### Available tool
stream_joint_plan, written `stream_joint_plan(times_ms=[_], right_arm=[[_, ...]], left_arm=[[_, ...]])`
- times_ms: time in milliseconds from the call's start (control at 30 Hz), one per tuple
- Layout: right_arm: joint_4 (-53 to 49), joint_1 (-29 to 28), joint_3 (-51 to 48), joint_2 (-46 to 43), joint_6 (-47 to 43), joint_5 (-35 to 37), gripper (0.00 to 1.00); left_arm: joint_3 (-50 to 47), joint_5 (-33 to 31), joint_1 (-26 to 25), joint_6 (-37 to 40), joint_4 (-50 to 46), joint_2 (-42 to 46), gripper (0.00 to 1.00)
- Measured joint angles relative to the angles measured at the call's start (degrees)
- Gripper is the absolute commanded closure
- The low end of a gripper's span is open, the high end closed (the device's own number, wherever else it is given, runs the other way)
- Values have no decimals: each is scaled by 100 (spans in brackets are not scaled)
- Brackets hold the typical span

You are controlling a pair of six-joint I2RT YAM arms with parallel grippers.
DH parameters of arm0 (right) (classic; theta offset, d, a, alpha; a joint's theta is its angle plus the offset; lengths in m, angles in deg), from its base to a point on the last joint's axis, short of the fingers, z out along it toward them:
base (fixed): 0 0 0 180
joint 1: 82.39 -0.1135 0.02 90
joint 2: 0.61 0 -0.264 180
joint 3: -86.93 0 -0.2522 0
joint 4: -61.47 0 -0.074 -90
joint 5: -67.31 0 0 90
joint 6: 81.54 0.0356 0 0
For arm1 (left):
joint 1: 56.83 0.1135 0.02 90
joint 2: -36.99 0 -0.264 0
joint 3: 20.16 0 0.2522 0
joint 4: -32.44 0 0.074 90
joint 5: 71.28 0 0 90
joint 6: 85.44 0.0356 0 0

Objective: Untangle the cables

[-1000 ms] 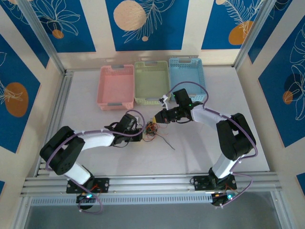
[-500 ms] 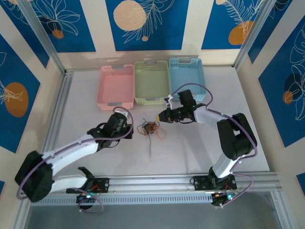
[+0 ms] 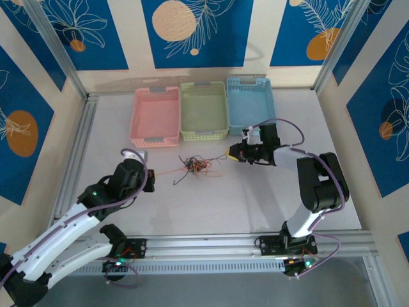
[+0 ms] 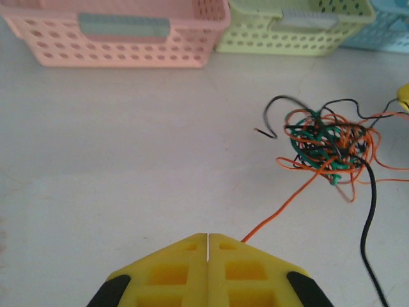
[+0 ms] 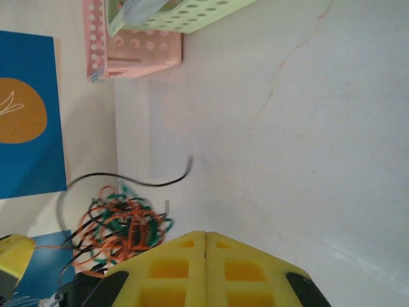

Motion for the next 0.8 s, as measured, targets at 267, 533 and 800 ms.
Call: stream_joint_plan(times_ms=[267, 533, 800], right_arm=[[339, 407, -262, -2, 490, 227, 100], [627, 592, -433, -4, 780, 208, 100], [444, 140, -190, -26, 446, 136, 94]], left_arm=[[437, -520, 0, 114, -793, 378, 100], [540, -758, 0, 155, -1047, 433, 100], [592, -323, 0, 304, -761, 85, 100]])
